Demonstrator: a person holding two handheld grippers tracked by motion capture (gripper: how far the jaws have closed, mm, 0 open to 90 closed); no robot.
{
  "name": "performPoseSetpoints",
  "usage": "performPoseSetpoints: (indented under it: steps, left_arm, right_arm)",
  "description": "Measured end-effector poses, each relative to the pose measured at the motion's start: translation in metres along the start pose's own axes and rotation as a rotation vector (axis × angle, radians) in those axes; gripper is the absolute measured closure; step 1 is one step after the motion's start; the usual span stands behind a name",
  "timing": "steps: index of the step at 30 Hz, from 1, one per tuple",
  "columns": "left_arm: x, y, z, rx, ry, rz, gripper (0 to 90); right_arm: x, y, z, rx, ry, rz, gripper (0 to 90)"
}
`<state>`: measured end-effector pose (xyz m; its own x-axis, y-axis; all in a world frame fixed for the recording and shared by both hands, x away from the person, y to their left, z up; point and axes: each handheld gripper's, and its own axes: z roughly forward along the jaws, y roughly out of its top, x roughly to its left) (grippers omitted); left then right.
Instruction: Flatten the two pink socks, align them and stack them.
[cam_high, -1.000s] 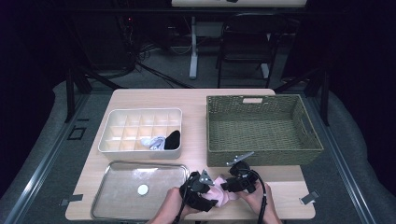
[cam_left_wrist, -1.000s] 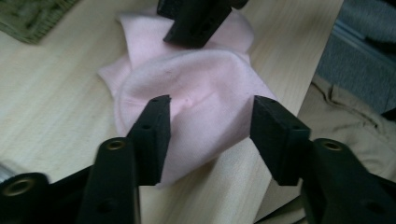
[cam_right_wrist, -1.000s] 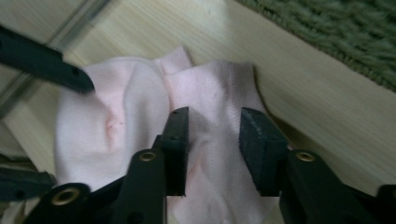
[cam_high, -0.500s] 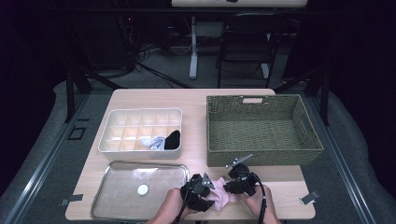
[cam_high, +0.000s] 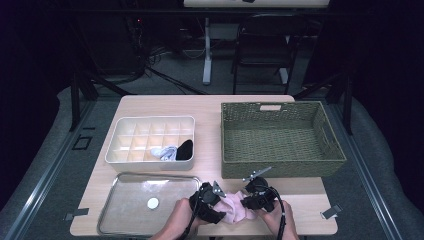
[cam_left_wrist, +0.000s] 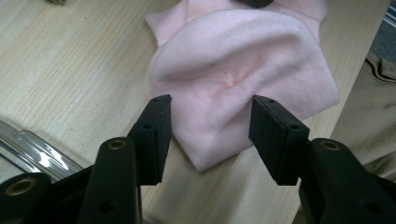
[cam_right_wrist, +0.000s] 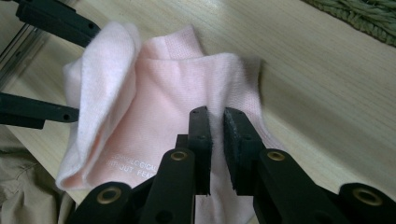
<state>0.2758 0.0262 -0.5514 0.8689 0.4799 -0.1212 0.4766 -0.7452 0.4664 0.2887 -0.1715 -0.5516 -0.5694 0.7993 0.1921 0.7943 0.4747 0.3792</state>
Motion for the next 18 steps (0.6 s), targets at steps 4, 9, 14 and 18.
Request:
performPoseSetpoints:
  steps: [4,9,14,18]
  left_arm:
    - [-0.007,0.004,-0.007,-0.038,0.003,0.006,44.0]
    - [-0.022,0.011,-0.012,-0.091,-0.011,0.03,41.1]
    - [-0.029,0.021,0.0,-0.102,-0.037,0.011,35.9]
    - [-0.028,0.022,0.011,-0.077,-0.018,0.001,35.7]
  right_arm:
    - [0.0,-0.005,-0.002,-0.006,-0.001,0.004,81.4]
    - [0.001,-0.008,-0.002,-0.034,0.001,0.024,81.0]
    - [0.001,-0.007,-0.002,-0.021,-0.012,0.016,80.7]
    - [0.004,-0.008,0.0,-0.046,-0.013,0.035,80.4]
